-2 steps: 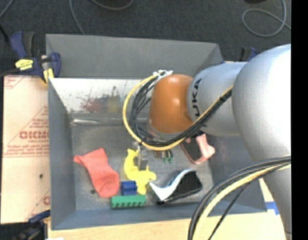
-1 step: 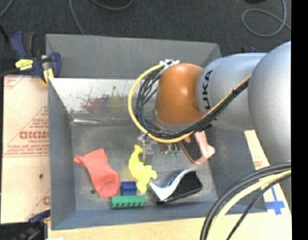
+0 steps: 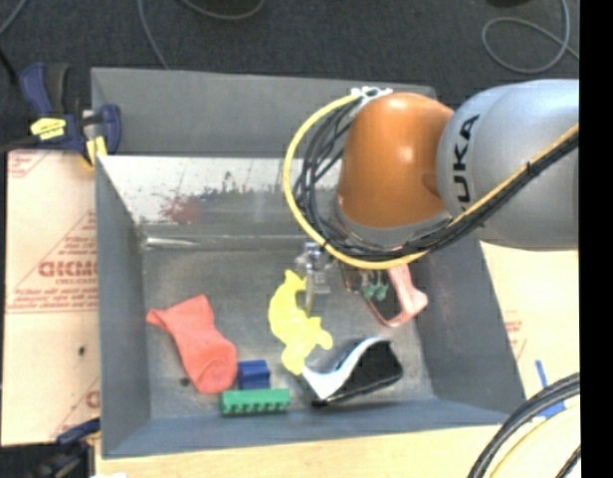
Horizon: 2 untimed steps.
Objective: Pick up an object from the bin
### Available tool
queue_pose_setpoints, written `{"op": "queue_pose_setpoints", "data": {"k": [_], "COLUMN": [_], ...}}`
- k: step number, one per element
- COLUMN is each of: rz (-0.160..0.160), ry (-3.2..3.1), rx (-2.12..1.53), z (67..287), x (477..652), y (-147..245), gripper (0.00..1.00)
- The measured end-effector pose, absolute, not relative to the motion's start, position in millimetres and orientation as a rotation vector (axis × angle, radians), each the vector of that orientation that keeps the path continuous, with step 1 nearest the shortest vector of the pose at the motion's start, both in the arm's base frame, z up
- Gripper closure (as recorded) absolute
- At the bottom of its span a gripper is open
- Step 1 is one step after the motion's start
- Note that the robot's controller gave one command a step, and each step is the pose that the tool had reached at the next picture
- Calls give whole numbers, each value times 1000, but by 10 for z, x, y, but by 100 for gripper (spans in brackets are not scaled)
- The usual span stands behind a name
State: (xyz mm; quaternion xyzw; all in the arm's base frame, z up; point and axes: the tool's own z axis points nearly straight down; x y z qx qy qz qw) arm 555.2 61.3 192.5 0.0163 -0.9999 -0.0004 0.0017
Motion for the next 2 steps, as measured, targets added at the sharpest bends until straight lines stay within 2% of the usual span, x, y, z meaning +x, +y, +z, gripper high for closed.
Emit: {"op": "queue_pose_setpoints", "data": {"k": [1, 2], "rz": [-2, 0], "ry": [-3138, -3140], "rx": [50, 0], "z": [1925, 3188], "x": [5552, 5659], "y": [613, 584], "gripper": [100, 100]}}
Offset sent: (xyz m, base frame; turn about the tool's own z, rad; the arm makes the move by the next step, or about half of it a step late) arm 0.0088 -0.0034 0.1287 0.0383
